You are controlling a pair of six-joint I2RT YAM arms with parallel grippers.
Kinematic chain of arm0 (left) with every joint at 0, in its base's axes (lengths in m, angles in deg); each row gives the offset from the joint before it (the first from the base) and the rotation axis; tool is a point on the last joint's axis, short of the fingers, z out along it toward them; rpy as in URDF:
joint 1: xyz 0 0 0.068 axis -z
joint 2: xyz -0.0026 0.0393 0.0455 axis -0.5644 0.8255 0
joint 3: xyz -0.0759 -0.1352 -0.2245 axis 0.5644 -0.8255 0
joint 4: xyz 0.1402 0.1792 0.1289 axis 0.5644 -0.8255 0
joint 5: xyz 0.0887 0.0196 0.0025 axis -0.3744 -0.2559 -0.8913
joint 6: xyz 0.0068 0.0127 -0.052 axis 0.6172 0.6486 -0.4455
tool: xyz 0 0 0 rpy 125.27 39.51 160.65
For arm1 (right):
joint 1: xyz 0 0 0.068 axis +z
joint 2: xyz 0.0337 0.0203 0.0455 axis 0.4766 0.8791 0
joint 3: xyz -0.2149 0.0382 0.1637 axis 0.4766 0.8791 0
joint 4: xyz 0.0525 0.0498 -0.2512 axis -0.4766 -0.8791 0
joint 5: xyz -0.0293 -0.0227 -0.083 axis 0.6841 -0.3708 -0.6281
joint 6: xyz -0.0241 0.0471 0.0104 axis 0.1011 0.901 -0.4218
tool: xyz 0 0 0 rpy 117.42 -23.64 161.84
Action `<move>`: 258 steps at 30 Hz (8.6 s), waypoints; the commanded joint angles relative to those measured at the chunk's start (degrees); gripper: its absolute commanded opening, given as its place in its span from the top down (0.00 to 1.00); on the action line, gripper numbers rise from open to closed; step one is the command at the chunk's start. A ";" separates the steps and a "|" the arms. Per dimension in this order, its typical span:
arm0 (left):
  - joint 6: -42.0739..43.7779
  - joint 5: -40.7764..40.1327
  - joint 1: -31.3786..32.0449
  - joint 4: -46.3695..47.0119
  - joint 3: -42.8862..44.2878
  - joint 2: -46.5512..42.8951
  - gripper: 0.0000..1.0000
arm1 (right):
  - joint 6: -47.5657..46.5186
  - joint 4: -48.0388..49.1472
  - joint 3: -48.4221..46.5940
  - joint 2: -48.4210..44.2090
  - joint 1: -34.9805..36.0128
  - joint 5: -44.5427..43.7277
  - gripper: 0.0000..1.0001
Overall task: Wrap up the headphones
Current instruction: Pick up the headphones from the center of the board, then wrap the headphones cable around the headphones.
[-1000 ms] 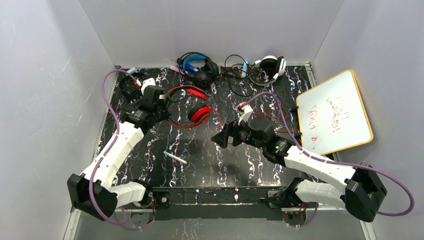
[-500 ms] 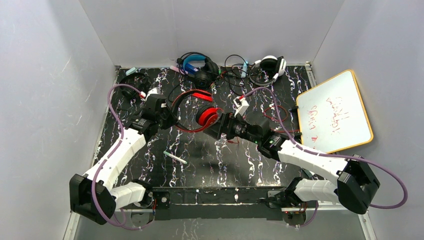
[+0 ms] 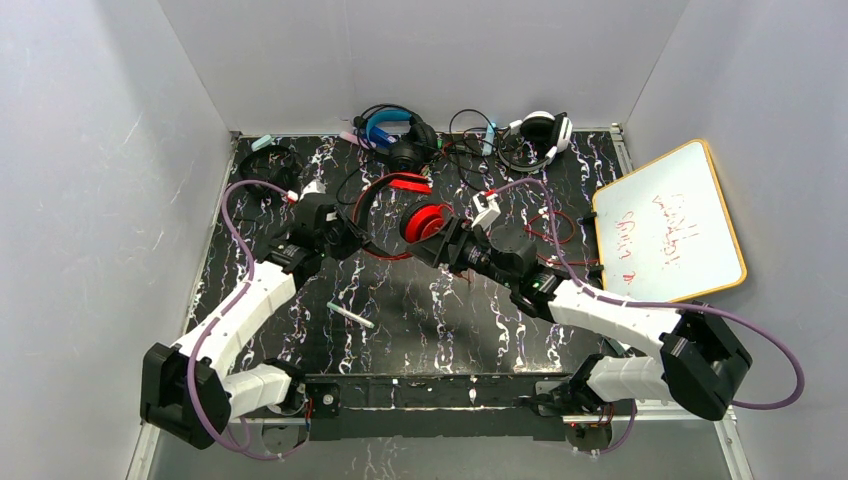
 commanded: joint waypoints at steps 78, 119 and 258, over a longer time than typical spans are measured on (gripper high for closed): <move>-23.06 8.79 4.71 4.51 -13.89 7.06 0.35 | -1.81 15.18 5.08 6.59 1.75 -7.47 0.90; -2.20 -11.10 5.47 -14.94 6.13 10.65 1.00 | -13.46 3.64 12.04 -8.44 1.71 -0.19 0.01; 1.17 11.13 2.99 -19.17 31.90 5.65 0.98 | -44.89 7.11 11.38 -14.42 -10.32 28.38 0.98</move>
